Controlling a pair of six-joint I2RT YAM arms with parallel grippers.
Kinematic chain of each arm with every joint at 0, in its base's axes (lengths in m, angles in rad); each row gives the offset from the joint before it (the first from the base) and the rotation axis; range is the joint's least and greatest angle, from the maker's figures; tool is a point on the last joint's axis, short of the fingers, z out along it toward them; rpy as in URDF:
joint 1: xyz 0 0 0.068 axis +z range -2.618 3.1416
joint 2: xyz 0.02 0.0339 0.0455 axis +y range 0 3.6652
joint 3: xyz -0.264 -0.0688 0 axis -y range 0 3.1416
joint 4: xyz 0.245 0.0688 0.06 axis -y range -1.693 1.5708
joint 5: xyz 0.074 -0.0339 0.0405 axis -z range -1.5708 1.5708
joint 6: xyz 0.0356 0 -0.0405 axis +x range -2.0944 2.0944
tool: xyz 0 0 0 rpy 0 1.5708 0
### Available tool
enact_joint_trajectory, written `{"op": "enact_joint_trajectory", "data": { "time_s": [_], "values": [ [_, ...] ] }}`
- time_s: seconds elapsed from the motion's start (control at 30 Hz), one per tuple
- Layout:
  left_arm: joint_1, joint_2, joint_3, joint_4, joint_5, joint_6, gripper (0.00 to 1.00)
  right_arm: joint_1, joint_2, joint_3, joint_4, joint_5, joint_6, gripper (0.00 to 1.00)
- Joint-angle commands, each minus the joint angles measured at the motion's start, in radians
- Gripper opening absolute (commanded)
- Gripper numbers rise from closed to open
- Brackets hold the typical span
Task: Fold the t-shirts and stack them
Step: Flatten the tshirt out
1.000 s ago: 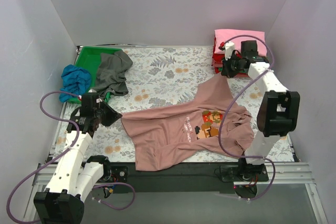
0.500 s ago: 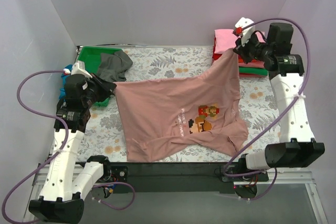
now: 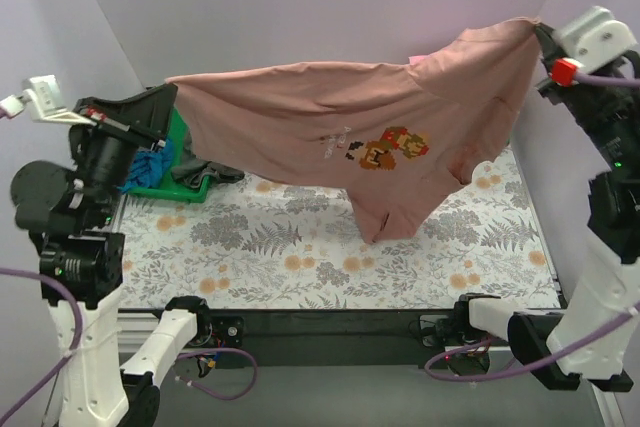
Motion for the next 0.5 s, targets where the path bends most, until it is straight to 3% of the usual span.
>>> {"op": "enact_joint_trajectory", "data": {
  "time_s": [0.0,0.2,0.47],
  "values": [
    [-0.007,-0.036,0.117,0.073,0.038,0.009,0.0,-0.01,-0.051,0.102,0.093,0.09,0.024,0.01],
    [-0.007,-0.05,0.265,0.109,0.051,-0.008,0.0,-0.01,-0.103,0.21,0.208,0.197,0.03,0.01],
    [-0.007,-0.04,0.317,0.11,0.035,-0.022,0.0,-0.01,-0.117,0.213,0.273,0.222,0.027,0.01]
  ]
}}
